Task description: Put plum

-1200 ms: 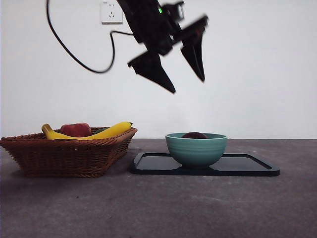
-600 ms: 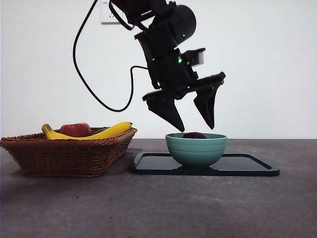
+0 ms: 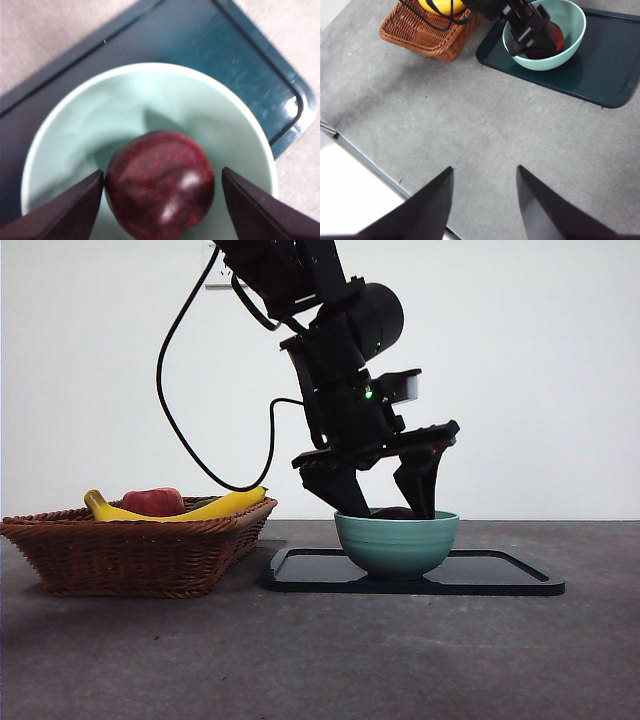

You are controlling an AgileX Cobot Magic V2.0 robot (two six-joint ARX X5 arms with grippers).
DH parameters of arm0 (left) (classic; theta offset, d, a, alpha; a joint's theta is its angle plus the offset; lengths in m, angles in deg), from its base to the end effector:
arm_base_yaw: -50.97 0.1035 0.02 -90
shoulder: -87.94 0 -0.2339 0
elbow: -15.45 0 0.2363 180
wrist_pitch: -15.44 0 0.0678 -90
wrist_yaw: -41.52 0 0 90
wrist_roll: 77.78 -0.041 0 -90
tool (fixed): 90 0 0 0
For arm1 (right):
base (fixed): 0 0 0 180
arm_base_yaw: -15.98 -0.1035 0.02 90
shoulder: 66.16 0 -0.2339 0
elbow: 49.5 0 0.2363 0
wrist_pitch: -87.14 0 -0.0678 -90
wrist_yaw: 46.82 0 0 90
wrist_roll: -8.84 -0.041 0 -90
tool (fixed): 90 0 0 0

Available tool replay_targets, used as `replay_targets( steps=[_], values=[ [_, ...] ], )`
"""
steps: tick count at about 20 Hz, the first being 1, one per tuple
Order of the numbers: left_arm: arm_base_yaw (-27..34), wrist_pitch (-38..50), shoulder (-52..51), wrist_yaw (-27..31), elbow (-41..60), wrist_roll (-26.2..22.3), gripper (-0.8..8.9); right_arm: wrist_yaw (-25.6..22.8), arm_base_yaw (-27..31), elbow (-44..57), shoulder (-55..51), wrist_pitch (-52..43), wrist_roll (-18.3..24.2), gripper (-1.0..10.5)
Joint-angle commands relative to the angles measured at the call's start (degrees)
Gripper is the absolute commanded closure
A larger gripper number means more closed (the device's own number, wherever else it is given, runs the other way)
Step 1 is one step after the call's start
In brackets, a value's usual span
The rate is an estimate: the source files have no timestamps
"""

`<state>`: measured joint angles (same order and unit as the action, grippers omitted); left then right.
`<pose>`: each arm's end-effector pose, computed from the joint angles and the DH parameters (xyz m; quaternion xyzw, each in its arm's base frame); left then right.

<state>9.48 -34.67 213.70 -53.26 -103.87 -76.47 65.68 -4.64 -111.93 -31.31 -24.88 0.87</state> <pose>0.3359 -0.3016 0.1761 0.1399 0.4535 -0.3409 0.8115 0.1049 0.0562 0.2781 0.0663 0.3684 0.3200 0.8703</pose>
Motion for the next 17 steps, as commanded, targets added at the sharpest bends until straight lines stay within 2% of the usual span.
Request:
replay_targets(
  steps=[1, 6, 8, 10, 17],
  values=[
    [-0.6, 0.2, 1.7, -0.1, -1.6, -0.9, 4.4, 0.0, -0.3, -0.4, 0.2, -0.5, -0.6, 7.4],
    [-0.6, -0.4, 1.7, 0.0, -1.6, -1.2, 4.59, 0.0, -0.3, -0.4, 0.2, -0.5, -0.6, 7.4],
    [-0.6, -1.3, 1.7, 0.0, -1.6, -2.0, 5.63, 0.0, -0.3, -0.4, 0.2, -0.5, -0.6, 7.4],
    [-0.6, -1.7, 1.7, 0.0, -1.6, -2.2, 6.01, 0.0, -0.3, -0.4, 0.2, -0.5, -0.6, 7.4],
    [-0.2, -0.9, 0.8, 0.0, -1.7, -2.2, 6.01, 0.0, -0.3, -0.4, 0.2, -0.5, -0.6, 7.4]
  ],
)
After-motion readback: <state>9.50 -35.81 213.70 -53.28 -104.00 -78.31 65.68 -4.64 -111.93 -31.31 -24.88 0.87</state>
